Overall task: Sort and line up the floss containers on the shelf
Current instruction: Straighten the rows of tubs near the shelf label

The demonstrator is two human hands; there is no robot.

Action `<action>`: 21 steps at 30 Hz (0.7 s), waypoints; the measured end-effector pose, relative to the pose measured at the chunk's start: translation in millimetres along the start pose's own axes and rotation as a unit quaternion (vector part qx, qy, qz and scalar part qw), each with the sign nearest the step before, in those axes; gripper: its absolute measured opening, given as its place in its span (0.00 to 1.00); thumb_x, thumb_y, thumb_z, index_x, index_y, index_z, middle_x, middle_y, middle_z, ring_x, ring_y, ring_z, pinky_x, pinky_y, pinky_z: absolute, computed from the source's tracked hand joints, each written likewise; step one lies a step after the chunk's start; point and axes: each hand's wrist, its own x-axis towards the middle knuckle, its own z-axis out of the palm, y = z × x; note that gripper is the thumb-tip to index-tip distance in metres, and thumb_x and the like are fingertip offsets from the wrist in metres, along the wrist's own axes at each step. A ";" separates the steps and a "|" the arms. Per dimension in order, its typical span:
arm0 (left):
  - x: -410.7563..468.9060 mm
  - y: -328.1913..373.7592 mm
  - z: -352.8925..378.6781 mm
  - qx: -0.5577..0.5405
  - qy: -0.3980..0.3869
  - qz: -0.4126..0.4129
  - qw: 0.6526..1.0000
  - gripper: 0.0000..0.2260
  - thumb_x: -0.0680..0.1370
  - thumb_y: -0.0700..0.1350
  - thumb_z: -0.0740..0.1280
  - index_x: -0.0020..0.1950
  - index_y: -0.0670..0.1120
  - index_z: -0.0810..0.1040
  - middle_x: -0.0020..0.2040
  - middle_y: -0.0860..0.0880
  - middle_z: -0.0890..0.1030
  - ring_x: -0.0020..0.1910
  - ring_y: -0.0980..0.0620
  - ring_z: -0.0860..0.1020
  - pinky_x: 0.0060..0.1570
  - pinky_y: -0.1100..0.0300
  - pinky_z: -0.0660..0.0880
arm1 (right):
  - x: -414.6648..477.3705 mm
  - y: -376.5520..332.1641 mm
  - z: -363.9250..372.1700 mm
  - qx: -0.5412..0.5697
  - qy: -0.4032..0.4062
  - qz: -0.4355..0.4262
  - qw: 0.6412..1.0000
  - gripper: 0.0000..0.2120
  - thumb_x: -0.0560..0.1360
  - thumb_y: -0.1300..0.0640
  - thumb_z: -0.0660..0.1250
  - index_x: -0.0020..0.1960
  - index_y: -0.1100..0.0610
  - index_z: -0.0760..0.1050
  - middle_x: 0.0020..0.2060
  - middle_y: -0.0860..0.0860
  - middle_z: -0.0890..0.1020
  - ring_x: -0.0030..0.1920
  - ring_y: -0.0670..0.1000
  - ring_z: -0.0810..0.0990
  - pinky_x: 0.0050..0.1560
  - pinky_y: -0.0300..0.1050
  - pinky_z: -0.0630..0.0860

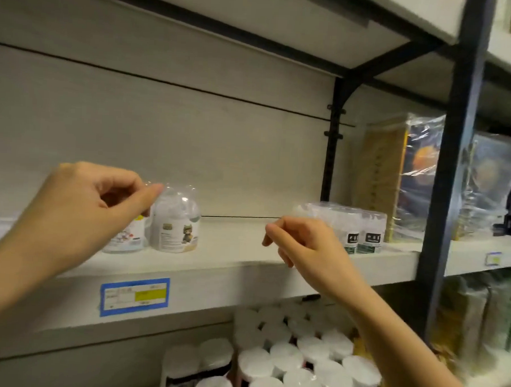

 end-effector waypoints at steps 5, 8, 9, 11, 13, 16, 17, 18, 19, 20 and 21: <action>-0.7 48.6 84.8 -0.089 0.024 -0.067 0.994 0.09 0.69 0.56 0.67 0.35 0.53 0.80 0.28 0.51 0.79 0.25 0.52 0.74 0.26 0.68 0.69 | -4.3 75.1 -82.5 -0.032 0.012 -0.004 0.999 0.09 0.76 0.51 0.62 0.42 0.52 0.78 0.32 0.49 0.80 0.32 0.44 0.77 0.36 0.41 0.75; 18.2 79.1 142.1 -0.078 0.024 -0.063 0.995 0.06 0.72 0.48 0.71 0.36 0.49 0.79 0.34 0.48 0.78 0.34 0.47 0.74 0.30 0.68 0.68 | 10.9 116.1 -128.4 -0.038 0.107 0.003 0.994 0.04 0.76 0.55 0.64 0.50 0.49 0.74 0.46 0.46 0.79 0.43 0.41 0.78 0.41 0.34 0.76; 25.5 87.9 161.4 -0.082 0.022 -0.067 0.994 0.05 0.72 0.47 0.71 0.38 0.48 0.79 0.33 0.47 0.78 0.36 0.47 0.75 0.31 0.68 0.68 | 17.6 129.1 -139.3 -0.038 0.133 0.007 0.990 0.07 0.75 0.55 0.64 0.53 0.49 0.72 0.50 0.47 0.78 0.47 0.41 0.77 0.44 0.33 0.75; 38.0 104.4 199.3 -0.088 -0.002 -0.083 0.993 0.09 0.70 0.51 0.72 0.44 0.46 0.79 0.36 0.51 0.79 0.37 0.49 0.75 0.35 0.67 0.69 | 29.7 152.3 -154.3 -0.048 0.146 0.023 0.988 0.14 0.75 0.55 0.65 0.60 0.51 0.70 0.58 0.50 0.74 0.53 0.45 0.76 0.52 0.38 0.75; 48.1 114.7 232.9 -0.066 -0.065 -0.114 0.989 0.18 0.69 0.57 0.70 0.53 0.49 0.77 0.46 0.52 0.78 0.41 0.53 0.76 0.41 0.65 0.71 | 36.7 169.8 -158.8 -0.066 0.104 0.052 0.991 0.22 0.75 0.52 0.65 0.67 0.52 0.66 0.64 0.51 0.69 0.59 0.48 0.73 0.60 0.48 0.75; 55.9 121.9 266.8 -0.006 -0.134 -0.133 0.982 0.30 0.67 0.65 0.67 0.65 0.51 0.71 0.59 0.53 0.75 0.51 0.54 0.75 0.53 0.56 0.74 | 37.0 188.2 -156.7 -0.049 0.039 0.072 0.995 0.27 0.75 0.46 0.64 0.71 0.52 0.62 0.66 0.51 0.68 0.63 0.50 0.71 0.61 0.49 0.73; 56.5 123.4 273.7 0.006 -0.140 -0.135 0.981 0.32 0.67 0.65 0.67 0.66 0.51 0.70 0.61 0.53 0.74 0.52 0.54 0.74 0.55 0.54 0.74 | 34.9 191.7 -155.6 -0.033 0.026 0.073 0.996 0.28 0.74 0.44 0.63 0.71 0.52 0.62 0.65 0.49 0.69 0.63 0.50 0.72 0.60 0.46 0.73; 56.6 124.6 278.9 0.013 -0.142 -0.136 0.980 0.33 0.66 0.65 0.67 0.66 0.51 0.70 0.62 0.52 0.73 0.52 0.53 0.73 0.56 0.54 0.74 | 32.1 195.2 -154.5 -0.020 0.011 0.072 0.997 0.28 0.74 0.43 0.64 0.71 0.51 0.62 0.65 0.48 0.70 0.62 0.48 0.72 0.58 0.43 0.72; 56.4 124.6 282.9 0.018 -0.143 -0.137 0.980 0.33 0.66 0.65 0.68 0.66 0.50 0.70 0.62 0.52 0.73 0.52 0.54 0.72 0.56 0.54 0.74 | 29.2 197.4 -153.0 -0.013 -0.003 0.069 0.998 0.28 0.73 0.43 0.64 0.70 0.49 0.63 0.64 0.46 0.71 0.61 0.47 0.73 0.56 0.40 0.71; 55.9 124.2 285.7 0.022 -0.143 -0.134 0.980 0.32 0.66 0.64 0.69 0.65 0.50 0.70 0.62 0.52 0.73 0.52 0.54 0.72 0.56 0.55 0.73 | 26.7 199.2 -151.8 -0.007 -0.012 0.064 0.998 0.27 0.73 0.43 0.65 0.69 0.49 0.64 0.63 0.46 0.72 0.59 0.46 0.74 0.53 0.37 0.72; 55.5 124.0 287.9 0.027 -0.140 -0.132 0.981 0.32 0.66 0.63 0.70 0.65 0.50 0.70 0.62 0.51 0.73 0.51 0.54 0.72 0.55 0.56 0.73 | 24.9 200.9 -150.8 -0.002 -0.016 0.061 0.998 0.26 0.73 0.44 0.66 0.68 0.48 0.64 0.62 0.46 0.73 0.57 0.46 0.76 0.49 0.35 0.73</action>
